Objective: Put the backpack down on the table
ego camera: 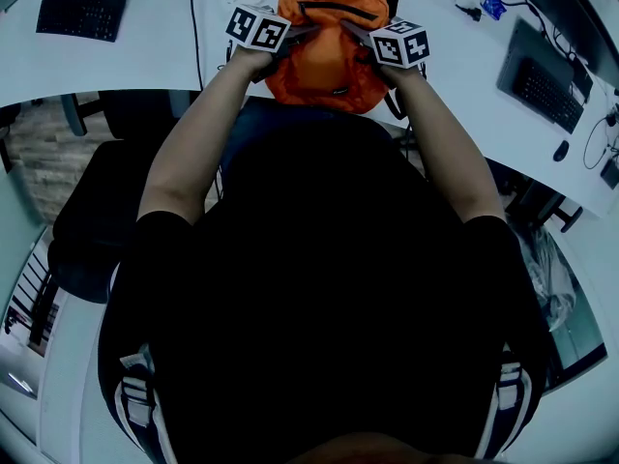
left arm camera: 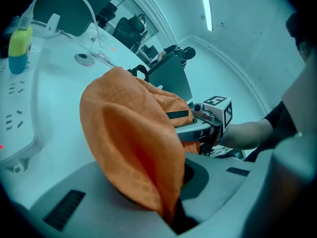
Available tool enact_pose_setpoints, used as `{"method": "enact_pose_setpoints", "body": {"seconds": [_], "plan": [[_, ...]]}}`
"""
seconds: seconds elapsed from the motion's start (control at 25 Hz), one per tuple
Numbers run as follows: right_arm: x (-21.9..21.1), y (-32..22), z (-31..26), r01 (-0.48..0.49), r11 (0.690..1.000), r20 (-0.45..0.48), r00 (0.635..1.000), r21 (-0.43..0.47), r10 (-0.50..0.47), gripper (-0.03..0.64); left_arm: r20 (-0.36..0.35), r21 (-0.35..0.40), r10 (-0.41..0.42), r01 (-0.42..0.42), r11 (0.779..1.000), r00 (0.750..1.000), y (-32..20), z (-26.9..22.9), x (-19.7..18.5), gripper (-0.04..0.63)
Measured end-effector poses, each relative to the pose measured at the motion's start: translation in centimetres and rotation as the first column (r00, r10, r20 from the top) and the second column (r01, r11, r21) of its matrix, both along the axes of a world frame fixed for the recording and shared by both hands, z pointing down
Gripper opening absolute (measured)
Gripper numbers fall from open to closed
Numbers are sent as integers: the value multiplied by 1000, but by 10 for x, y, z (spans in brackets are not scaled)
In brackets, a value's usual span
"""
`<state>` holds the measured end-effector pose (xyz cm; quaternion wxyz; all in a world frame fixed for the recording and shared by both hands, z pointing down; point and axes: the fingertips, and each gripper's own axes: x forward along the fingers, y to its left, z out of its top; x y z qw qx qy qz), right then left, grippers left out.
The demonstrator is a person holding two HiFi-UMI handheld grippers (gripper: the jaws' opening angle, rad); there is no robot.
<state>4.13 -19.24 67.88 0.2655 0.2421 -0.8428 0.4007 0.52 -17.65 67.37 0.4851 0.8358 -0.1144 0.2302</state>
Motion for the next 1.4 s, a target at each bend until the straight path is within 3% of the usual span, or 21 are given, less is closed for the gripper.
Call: {"method": "enact_pose_setpoints", "body": {"seconds": [0.68,0.88,1.12,1.4], "plan": [[-3,-3,2,-13,999,-1,1000,-33,13,42,-13,-12,-27,27,1000,1000,-1,3,-4,42],[-1,-3,2,-23,999,19,1000,-48,24,108,-19,-14,-31,31,999,999,-1,3,-4,45],[4,-5,-1,-46,998,36,998,-49,48,219,-29,-14,-34,33,999,999,-2,0,-7,155],[17,-8,-9,-86,996,50,995,-35,88,259,5,-13,-60,60,998,998,-3,2,-21,220]]}}
